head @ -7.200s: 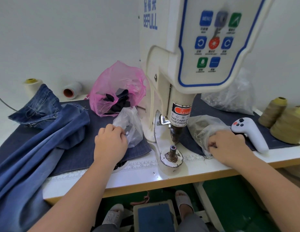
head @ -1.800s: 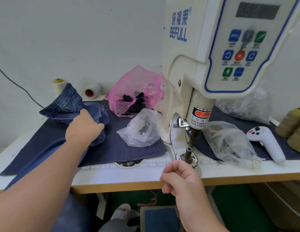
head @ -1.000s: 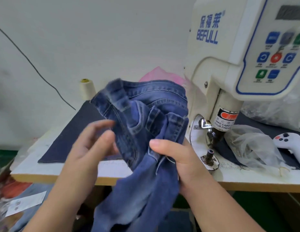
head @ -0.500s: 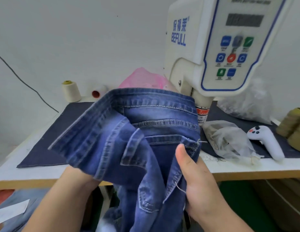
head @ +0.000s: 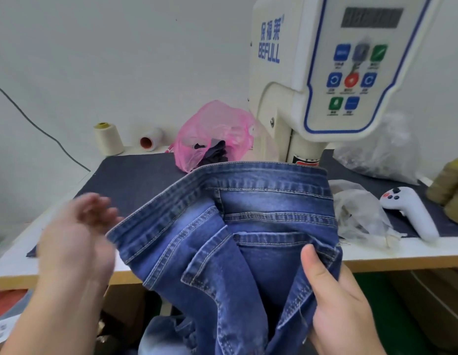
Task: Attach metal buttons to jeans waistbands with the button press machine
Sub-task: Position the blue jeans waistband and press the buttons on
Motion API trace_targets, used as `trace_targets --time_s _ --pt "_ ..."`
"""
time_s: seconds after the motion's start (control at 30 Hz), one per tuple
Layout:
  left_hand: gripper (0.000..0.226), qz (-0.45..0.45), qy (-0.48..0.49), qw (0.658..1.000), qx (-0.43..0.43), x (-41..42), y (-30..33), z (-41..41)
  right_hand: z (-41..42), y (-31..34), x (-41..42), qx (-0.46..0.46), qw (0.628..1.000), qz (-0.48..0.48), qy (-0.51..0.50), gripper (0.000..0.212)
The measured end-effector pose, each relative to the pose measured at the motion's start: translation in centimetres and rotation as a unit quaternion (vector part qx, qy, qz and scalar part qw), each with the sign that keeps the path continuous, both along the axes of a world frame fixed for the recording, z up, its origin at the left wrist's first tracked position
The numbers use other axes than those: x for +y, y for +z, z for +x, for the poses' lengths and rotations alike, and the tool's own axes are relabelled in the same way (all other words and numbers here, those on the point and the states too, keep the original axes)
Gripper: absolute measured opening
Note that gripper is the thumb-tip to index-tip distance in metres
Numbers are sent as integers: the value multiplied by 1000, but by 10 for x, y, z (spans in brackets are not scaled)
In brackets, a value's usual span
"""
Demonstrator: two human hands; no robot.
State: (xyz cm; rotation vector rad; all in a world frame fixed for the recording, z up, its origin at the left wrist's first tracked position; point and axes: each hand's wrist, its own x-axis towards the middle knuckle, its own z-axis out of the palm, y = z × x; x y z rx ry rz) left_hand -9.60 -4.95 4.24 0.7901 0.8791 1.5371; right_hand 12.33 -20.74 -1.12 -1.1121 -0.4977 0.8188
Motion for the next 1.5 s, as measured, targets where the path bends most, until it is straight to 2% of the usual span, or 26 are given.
trace_targets --time_s 0.03,0.07,0.1,0.13,0.17,0.2,0.23,0.27,0.3,0.33,0.37,0.4,0.5,0.6,0.7,0.77,0.9,1.0,1.03,1.17,1.23,1.27,1.3,1.4,1.43,1.5 --pt "33 56 32 997 40 2 -3 -5 0 1 1 -1 1000 1 -7 89" --pt "44 107 55 982 142 1 -10 -9 -1 2 2 -5 1000 3 -10 89" --pt "55 153 54 956 244 -8 -6 -9 -2 3 3 -11 1000 9 -10 87" --pt "56 195 40 921 334 -18 2 2 -3 5 4 -17 1000 20 -7 85" --pt "38 256 -8 877 406 -33 10 16 -4 7 6 -25 999 32 -2 82" --pt "23 308 -51 803 507 -45 9 30 -5 8 7 -32 999 41 1 80" --pt "35 333 -92 720 602 -58 14 42 -5 10 8 -36 998 48 4 79" --pt "48 319 -119 658 671 -64 15 51 -3 11 8 -39 998 53 5 79" --pt "55 285 -121 635 708 -67 20 59 -2 12 8 -40 998 53 -2 80" --pt "56 258 -124 633 720 -62 16 63 1 11 7 -40 998 48 -16 82" --pt "52 234 -139 649 711 -58 16 63 4 11 5 -40 998 40 -30 83" --pt "45 208 -173 681 680 -54 13 63 9 9 2 -41 998 29 -40 84" --pt "27 182 -308 766 535 -46 7 62 19 6 -7 -56 998 -12 -37 81" --pt "18 149 -417 811 383 -41 8 59 27 0 -12 -6 997 2 -83 81" --pt "23 153 -432 838 297 -32 13 50 37 1 -15 45 992 18 -115 40" --pt "23 167 -426 846 275 -27 19 45 43 0 -19 67 991 21 -114 30" --pt "30 159 -463 832 260 -24 24 45 48 -3 -23 23 990 -42 -136 27" --pt "40 187 -474 810 290 -31 28 60 56 -3 -24 -63 981 -109 -148 31" --pt "42 201 -461 807 312 -32 29 66 57 0 -24 -104 975 -136 -141 39" --pt "45 226 -420 796 373 -34 37 81 48 14 -25 -297 917 -203 -172 112" --pt "45 226 -409 789 398 -35 41 85 37 25 -29 -425 851 -174 -254 120" --pt "44 232 -409 778 417 -37 43 87 32 32 -32 -495 810 -126 -290 110" --pt "44 243 -413 762 435 -40 44 90 26 40 -34 -555 769 -65 -309 91" --pt "44 285 -445 716 456 -52 49 96 11 53 -33 -661 701 92 -251 31" --pt "43 303 -459 702 452 -56 52 97 11 53 -31 -682 691 110 -215 22" --pt "41 348 -476 669 453 -62 57 97 15 52 -26 -685 712 96 -120 31"
